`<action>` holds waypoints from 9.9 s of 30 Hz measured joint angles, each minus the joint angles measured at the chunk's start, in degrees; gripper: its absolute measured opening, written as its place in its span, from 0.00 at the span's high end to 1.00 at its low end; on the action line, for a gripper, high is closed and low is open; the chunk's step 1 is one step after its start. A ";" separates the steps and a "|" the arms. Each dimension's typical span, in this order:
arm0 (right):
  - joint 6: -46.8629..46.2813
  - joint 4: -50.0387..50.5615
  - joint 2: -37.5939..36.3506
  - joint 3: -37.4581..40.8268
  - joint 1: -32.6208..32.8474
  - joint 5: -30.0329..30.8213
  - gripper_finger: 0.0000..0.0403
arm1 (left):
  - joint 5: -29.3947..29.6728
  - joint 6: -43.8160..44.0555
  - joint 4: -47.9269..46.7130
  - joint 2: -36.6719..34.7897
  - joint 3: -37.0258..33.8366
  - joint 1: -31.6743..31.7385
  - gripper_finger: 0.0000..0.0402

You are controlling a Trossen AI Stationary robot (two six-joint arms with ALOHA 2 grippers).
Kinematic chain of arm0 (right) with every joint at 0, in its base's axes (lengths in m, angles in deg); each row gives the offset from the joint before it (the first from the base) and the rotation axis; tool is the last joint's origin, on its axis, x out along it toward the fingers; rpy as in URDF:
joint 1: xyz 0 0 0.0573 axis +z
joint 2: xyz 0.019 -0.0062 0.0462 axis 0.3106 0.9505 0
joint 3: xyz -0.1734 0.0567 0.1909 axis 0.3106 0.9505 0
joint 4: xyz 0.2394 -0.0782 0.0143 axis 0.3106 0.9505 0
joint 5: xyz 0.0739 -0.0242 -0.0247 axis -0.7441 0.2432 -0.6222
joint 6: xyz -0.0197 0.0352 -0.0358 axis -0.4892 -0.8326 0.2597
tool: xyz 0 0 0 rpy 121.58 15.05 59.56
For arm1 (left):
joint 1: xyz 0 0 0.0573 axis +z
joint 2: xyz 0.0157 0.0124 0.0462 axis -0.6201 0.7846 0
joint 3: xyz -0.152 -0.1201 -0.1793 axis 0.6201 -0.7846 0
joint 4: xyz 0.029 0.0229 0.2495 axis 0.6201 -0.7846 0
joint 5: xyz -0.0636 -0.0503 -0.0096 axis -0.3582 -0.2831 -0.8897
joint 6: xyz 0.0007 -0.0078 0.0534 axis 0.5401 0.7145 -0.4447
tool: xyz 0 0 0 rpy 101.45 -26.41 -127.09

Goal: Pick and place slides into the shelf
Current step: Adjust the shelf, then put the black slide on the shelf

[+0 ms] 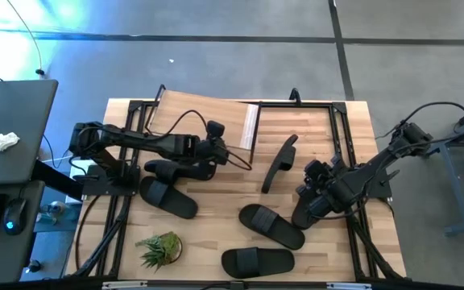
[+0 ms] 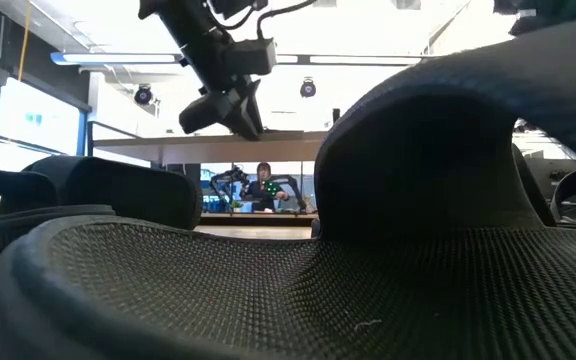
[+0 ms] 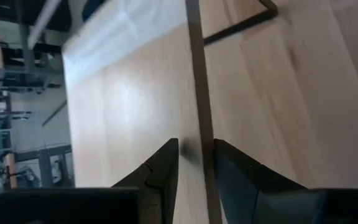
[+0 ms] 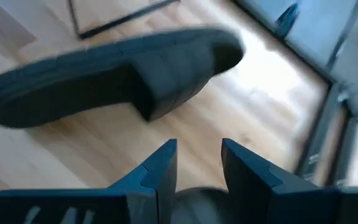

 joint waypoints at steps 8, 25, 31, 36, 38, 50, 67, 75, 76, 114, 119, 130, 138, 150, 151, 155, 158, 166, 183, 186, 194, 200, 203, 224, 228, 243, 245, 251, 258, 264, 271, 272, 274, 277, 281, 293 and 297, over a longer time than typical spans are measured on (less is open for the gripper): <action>-2.46 -13.65 0.00 9.24 0.86 2.69 0.71 | -0.46 -0.10 3.35 0.01 0.04 0.84 0.78; -0.13 -34.08 0.00 20.39 -6.05 9.20 0.71 | 0.26 7.78 3.02 -0.06 4.89 -2.91 0.78; 4.28 -36.82 0.00 20.39 -10.40 9.13 0.71 | -2.24 17.63 -7.39 -0.06 13.41 -8.14 0.78; 10.06 -40.37 0.00 20.39 -13.61 6.65 0.71 | -6.29 26.45 -18.33 -0.12 19.57 -9.47 0.78; 12.06 -41.84 0.00 20.39 -14.08 5.78 0.71 | -7.18 28.37 -21.92 -0.12 21.02 -9.39 0.78; 14.36 -43.46 0.00 20.39 -14.63 4.80 0.71 | -10.85 33.72 -29.99 -0.14 21.82 -9.44 0.78; 14.29 -42.47 0.00 20.39 -24.25 6.19 0.72 | -10.33 35.20 -29.75 -0.14 21.81 -9.39 0.78; 14.30 -42.47 0.00 20.39 -27.96 6.95 0.94 | -10.13 36.46 -30.20 -0.14 21.81 -9.39 0.78; 14.31 -42.43 0.02 20.39 -28.16 7.43 0.97 | -10.13 36.52 -30.20 -0.14 21.81 -9.40 0.78; 44.48 -13.50 -1.73 -31.15 -17.63 23.95 1.00 | -19.08 42.15 -36.45 -11.73 21.75 -9.41 1.00; 61.43 -24.95 0.54 -36.07 -24.02 23.82 1.00 | -17.64 43.63 -37.56 -14.30 21.77 -9.41 1.00; 87.45 -41.50 16.95 -52.07 -37.88 12.10 1.00 | -13.29 47.20 -40.64 -20.37 21.77 -9.41 1.00; 95.07 -41.22 33.58 -69.12 -43.72 3.45 1.00 | -11.14 47.25 -40.99 -23.18 21.77 -9.39 1.00; 99.86 -37.79 48.99 -77.86 -46.75 -2.36 1.00 | -10.36 47.23 -42.20 -23.71 21.77 -9.41 1.00; 100.08 -37.47 49.59 -77.91 -47.04 -2.28 1.00 | -10.29 47.23 -42.19 -23.71 21.77 -9.40 1.00; 100.31 -37.47 51.37 -78.66 -47.86 -2.56 1.00 | -10.26 47.21 -42.19 -23.70 21.75 -9.41 1.00; 100.22 -37.55 51.43 -78.51 -48.17 -3.44 1.00 | -10.04 47.21 -42.19 -23.68 21.75 -9.41 1.00; 99.83 -37.28 51.43 -78.36 -48.51 -9.21 1.00 | -10.02 47.21 -42.17 -23.66 21.73 -9.41 1.00; 99.20 -35.81 51.41 -78.31 -48.77 -14.28 0.84 | -0.10 55.14 -49.43 -21.97 21.68 -9.37 1.00; 99.13 -35.78 51.41 -78.31 -48.79 -15.87 0.81 | 4.43 57.27 -49.88 -20.67 21.66 -9.33 1.00; 96.99 -35.55 51.41 -78.31 -48.75 -20.81 0.78 | 6.81 60.75 -53.90 -18.59 21.66 -4.73 1.00; 96.97 -35.14 51.32 -78.31 -48.77 -24.17 0.75 | 3.19 60.68 -54.05 -18.70 21.66 -0.22 1.00; 96.55 -34.97 51.32 -78.31 -48.77 -25.38 0.73 | 0.57 60.01 -54.01 -18.70 21.66 1.90 1.00; 98.30 -26.75 46.26 -78.72 -48.77 -25.44 0.65 | 0.92 54.87 -53.74 -19.16 21.70 4.30 1.00; 98.27 -23.06 44.10 -78.75 -48.77 -25.46 0.65 | 0.82 54.37 -53.80 -19.80 21.70 5.83 1.00; 98.72 -12.08 35.97 -78.37 -51.90 -46.32 0.67 | -17.67 45.52 -47.84 -21.69 21.63 15.84 1.00; 98.74 -10.74 35.03 -78.31 -53.30 -47.95 0.70 | -20.60 44.50 -45.70 -21.81 20.56 16.92 1.00; 97.66 -8.17 34.35 -77.49 -56.62 -54.76 0.81 | -26.63 44.13 -42.47 -22.79 11.24 21.10 1.00; 97.99 -17.05 34.55 -65.30 -56.71 -55.60 0.98 | -32.61 45.58 -29.12 -22.77 -0.90 24.77 1.00; 97.13 -26.74 34.67 -56.55 -57.63 -55.12 0.99 | -30.03 45.90 -28.86 -22.77 -3.92 24.84 1.00; 96.79 -29.47 34.66 -51.14 -57.77 -55.00 1.00 | -28.93 45.66 -25.89 -22.77 -4.02 24.86 1.00; 96.79 -29.77 34.66 -50.43 -57.77 -55.02 1.00 | -28.72 45.61 -25.39 -22.77 -4.02 24.86 1.00; 96.61 -31.38 34.66 -48.74 -57.52 -55.25 1.00 | -28.25 45.12 -24.59 -22.72 -4.02 24.86 1.00; 96.48 -33.17 34.66 -47.41 -56.94 -56.31 1.00 | -28.01 44.41 -23.51 -21.89 -4.02 24.86 1.00; 96.55 -35.90 34.63 -46.64 -55.79 -56.65 1.00 | -27.64 43.95 -21.81 -20.14 -4.02 24.86 1.00; 95.46 -33.97 34.58 -47.04 -54.65 -53.43 1.00 | -26.34 43.91 -18.15 -17.74 -4.02 24.86 1.00; 95.22 -34.68 34.75 -47.04 -54.55 -55.60 1.00 | -25.82 43.51 -17.16 -17.73 -4.02 24.86 1.00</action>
